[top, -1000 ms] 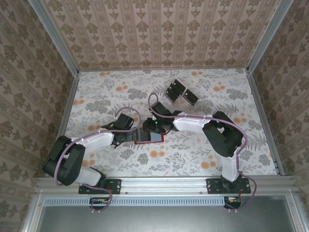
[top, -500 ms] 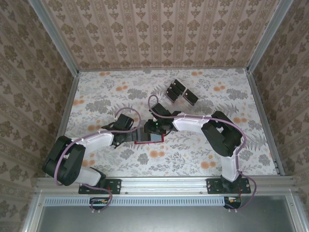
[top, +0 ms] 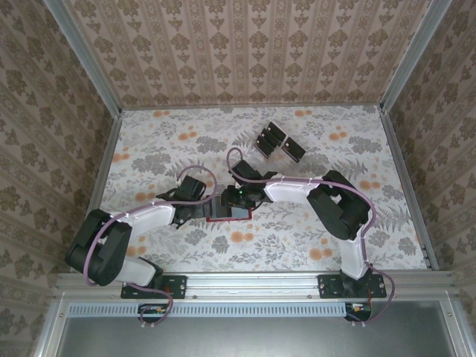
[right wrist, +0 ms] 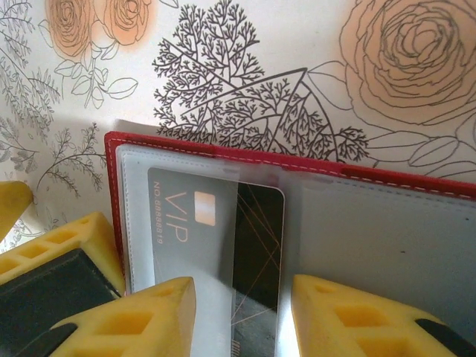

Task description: Put the credit cards into the card holder

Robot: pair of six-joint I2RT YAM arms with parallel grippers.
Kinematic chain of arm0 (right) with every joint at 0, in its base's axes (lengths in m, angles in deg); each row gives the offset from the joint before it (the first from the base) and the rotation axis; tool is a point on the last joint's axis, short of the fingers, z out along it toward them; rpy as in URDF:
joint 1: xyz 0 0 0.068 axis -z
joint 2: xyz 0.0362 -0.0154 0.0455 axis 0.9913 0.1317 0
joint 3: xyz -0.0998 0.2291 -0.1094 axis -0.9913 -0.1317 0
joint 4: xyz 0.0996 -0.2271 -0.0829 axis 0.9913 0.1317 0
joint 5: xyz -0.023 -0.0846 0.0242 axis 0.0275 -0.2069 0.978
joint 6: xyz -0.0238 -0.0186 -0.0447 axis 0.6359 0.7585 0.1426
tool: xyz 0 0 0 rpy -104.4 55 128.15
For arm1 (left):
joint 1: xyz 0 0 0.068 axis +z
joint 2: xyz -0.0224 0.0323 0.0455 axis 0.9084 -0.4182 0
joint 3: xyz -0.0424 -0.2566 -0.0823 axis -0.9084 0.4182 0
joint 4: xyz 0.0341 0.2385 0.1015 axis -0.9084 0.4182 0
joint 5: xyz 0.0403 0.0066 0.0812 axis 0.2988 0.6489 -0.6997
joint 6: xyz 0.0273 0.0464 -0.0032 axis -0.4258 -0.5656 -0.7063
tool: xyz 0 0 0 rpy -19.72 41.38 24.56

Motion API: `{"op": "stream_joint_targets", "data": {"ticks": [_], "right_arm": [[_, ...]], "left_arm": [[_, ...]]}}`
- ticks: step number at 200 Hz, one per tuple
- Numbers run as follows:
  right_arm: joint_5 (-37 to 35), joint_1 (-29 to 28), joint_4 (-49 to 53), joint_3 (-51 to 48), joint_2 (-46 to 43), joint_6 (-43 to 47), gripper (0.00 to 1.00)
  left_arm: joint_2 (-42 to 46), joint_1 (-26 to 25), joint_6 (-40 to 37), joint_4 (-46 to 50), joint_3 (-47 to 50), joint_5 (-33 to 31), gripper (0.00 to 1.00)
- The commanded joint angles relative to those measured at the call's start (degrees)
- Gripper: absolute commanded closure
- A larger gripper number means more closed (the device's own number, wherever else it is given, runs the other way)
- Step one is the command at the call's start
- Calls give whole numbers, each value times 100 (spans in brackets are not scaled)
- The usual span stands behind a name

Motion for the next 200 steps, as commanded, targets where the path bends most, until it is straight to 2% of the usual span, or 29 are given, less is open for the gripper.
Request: {"op": "stream_joint_targets", "data": {"ticks": [1,30,125,179,200], "right_arm": [[96,-93,85,163,171,0,62],[143,-145,52,237,189,-39,65],[318,-303,41,559,459,-145,63],[97,-268,295,468,155,15,48],[-36,-237,406,369,-36,117,46]], "left_arm": [[-189,-60,159,-316,199,481,0],[-200,-64,172,-352,225,498,0],[-84,-117,247,-443,347,532,0],[459,-58,262,-71,280,415,0],[740,53,282,150,237,394,0]]}}
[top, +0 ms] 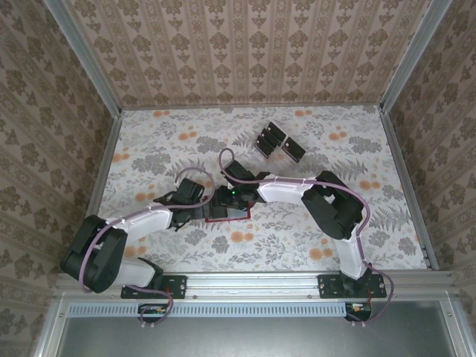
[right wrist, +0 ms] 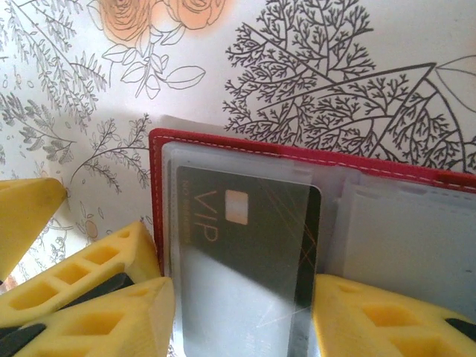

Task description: Put the credit cards into the card holder

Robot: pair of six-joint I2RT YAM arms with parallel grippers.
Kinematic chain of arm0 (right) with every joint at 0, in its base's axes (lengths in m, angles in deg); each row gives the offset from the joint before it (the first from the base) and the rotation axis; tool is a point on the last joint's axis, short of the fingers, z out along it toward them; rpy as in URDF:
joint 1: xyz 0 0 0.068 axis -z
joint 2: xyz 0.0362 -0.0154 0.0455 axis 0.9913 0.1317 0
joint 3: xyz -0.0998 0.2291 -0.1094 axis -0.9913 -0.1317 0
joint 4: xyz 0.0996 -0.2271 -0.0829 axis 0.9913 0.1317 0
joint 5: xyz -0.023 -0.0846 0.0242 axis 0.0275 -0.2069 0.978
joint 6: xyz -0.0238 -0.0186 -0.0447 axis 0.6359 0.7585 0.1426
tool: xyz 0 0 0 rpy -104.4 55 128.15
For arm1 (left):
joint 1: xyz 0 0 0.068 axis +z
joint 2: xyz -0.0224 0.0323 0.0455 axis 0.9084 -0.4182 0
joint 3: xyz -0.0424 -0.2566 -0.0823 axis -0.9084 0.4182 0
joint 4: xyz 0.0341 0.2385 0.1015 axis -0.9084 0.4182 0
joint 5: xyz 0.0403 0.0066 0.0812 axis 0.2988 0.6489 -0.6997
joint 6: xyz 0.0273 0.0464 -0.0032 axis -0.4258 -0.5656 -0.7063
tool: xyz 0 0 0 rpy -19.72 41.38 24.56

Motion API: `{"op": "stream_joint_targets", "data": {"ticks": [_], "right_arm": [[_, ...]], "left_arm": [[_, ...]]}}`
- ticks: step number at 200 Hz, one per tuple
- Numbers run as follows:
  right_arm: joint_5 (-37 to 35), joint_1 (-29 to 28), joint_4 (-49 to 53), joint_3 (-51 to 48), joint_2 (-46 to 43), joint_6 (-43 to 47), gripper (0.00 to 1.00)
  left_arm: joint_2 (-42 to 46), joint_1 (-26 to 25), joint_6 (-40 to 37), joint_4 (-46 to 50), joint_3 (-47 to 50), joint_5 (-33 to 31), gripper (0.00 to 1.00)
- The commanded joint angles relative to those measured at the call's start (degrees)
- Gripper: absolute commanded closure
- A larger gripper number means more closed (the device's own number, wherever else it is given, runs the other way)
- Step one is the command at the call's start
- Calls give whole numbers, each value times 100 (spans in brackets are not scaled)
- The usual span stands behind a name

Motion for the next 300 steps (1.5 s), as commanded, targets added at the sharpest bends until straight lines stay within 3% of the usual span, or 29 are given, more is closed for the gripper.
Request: {"op": "stream_joint_targets", "data": {"ticks": [1,61,115,300], "right_arm": [[-98,-21,357,-48,-282,133,46],[-195,-17,447,-300,-551,285,47],[-144,-5,284,-504,-519,221,68],[322,-46,-299,-588,-239,-175,78]], "left_arm": [[365,76,149,281,0,303,0],[488,278,44,530,-4,320,0],[423,287,30,347,163,438,0],[84,147,167,17,301,493,0]]}}
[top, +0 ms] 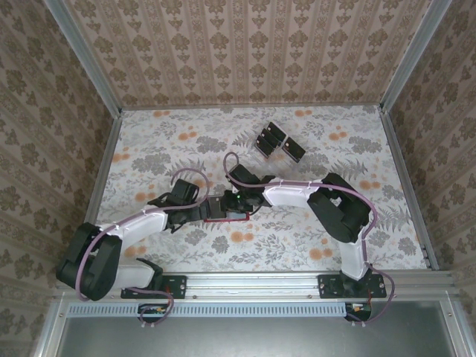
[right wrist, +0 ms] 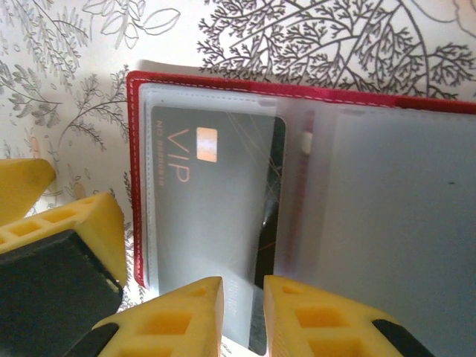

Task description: Put the credit cards into the card holder

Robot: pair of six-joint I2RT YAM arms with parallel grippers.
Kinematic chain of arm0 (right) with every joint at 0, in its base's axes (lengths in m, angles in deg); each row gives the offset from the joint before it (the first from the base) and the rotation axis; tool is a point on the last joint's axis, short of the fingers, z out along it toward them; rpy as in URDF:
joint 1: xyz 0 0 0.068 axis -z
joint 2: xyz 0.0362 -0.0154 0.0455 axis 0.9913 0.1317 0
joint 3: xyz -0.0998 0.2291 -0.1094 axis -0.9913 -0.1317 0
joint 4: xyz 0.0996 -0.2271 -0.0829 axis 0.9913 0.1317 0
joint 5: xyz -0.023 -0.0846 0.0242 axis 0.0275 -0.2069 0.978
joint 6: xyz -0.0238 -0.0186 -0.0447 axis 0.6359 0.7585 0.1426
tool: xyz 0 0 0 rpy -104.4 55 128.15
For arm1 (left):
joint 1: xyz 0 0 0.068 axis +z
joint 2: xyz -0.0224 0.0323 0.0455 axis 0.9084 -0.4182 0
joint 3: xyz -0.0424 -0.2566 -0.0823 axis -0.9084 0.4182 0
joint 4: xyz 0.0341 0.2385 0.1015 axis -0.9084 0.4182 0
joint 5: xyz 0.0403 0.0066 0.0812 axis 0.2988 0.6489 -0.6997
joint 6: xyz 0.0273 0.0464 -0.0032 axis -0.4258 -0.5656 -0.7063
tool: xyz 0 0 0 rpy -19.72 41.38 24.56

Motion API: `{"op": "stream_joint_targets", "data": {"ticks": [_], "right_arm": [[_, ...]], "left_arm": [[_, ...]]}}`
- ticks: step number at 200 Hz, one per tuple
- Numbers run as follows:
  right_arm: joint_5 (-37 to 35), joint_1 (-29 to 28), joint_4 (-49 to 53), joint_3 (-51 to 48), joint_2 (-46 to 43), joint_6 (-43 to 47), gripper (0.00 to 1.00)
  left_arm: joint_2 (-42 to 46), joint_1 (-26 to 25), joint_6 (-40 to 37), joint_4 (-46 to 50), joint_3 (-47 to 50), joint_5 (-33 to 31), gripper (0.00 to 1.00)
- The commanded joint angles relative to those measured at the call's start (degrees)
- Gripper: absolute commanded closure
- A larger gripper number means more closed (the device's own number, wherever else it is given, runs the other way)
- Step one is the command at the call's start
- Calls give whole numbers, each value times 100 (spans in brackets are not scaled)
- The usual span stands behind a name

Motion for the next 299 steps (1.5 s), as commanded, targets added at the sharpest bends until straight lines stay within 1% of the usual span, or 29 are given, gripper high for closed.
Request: {"op": "stream_joint_targets", "data": {"ticks": [1,79,139,189,249,299], "right_arm": [[164,-40,-138,-36,109,-123,78],[326,-88,-211,158,282,-229,79],[-232,-65,164,-60,-259,43,78],[-367,-51,303,-173,-274,127,73],[-250,-72,220,-119,-61,90,72],[-128,-84,179,31,56,61,75]], "left_arm": [[-161,-75,132,-143,168,110,0],[-234,-181,228,-255,275,104,0],[-168,-191,285,-256,324,62,0],[-200,-191,292,-282,339,49,0],[-273,-199,291,-335,353,70,0],[-356,-242,317,-405,379,83,0]]}}
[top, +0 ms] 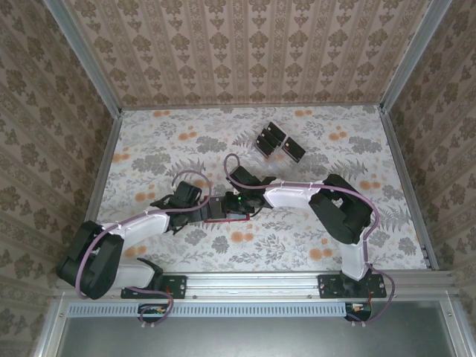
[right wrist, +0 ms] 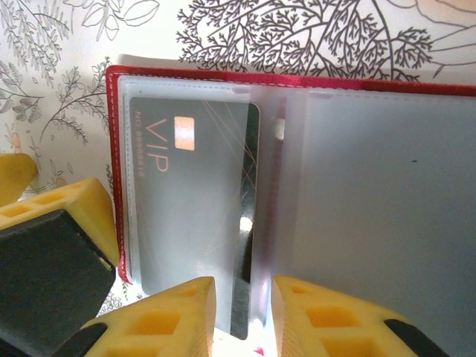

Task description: Put the credit cards into the card holder

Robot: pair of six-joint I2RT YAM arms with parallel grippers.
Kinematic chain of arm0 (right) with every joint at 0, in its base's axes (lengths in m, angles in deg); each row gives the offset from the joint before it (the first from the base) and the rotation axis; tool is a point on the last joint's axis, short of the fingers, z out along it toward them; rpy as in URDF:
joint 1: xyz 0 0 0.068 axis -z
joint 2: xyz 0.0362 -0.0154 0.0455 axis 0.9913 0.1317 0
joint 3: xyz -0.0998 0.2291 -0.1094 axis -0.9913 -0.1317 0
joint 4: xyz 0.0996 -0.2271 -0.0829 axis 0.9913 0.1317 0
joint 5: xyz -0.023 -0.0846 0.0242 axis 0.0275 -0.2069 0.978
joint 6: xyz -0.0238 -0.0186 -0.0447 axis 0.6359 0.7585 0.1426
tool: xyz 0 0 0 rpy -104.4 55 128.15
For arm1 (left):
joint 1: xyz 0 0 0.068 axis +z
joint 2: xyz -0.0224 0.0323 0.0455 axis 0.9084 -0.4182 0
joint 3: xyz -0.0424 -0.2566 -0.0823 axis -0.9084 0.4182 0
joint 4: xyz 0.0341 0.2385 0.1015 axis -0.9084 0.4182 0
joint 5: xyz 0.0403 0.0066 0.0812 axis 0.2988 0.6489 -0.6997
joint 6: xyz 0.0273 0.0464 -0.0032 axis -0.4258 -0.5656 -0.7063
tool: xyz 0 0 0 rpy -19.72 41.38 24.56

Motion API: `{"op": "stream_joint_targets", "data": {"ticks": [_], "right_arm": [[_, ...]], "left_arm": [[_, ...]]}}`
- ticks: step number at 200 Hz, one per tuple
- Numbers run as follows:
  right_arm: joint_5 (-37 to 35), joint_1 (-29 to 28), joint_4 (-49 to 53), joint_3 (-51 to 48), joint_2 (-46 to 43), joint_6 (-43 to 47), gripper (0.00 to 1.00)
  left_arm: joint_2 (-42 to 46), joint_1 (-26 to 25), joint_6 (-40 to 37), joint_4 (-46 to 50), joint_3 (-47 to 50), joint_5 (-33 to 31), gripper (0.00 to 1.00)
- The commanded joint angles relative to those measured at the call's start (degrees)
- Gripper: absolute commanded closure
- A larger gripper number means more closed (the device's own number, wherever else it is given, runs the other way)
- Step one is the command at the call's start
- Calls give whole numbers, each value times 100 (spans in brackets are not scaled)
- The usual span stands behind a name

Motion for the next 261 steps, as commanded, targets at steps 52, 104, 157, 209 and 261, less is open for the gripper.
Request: {"op": "stream_joint_targets", "data": {"ticks": [52,104,157,209,261], "right_arm": [[219,-72,-64,241,238,-57,78],[370,-108,-143,368,369,-144,81],[518,-169,-303,466,455,-290,84],[426,-152,-169,385,234,-200,74],[18,58,249,78,-660,116,54]], "left_arm": [[-345,-105,194,-245,289,447,0],[-377,-156,246,-340,362,466,0],[-381,-213,307,-398,428,472,0],[-227,-236,321,-254,356,427,0],[544,-95,299,438,33,268,0]]}}
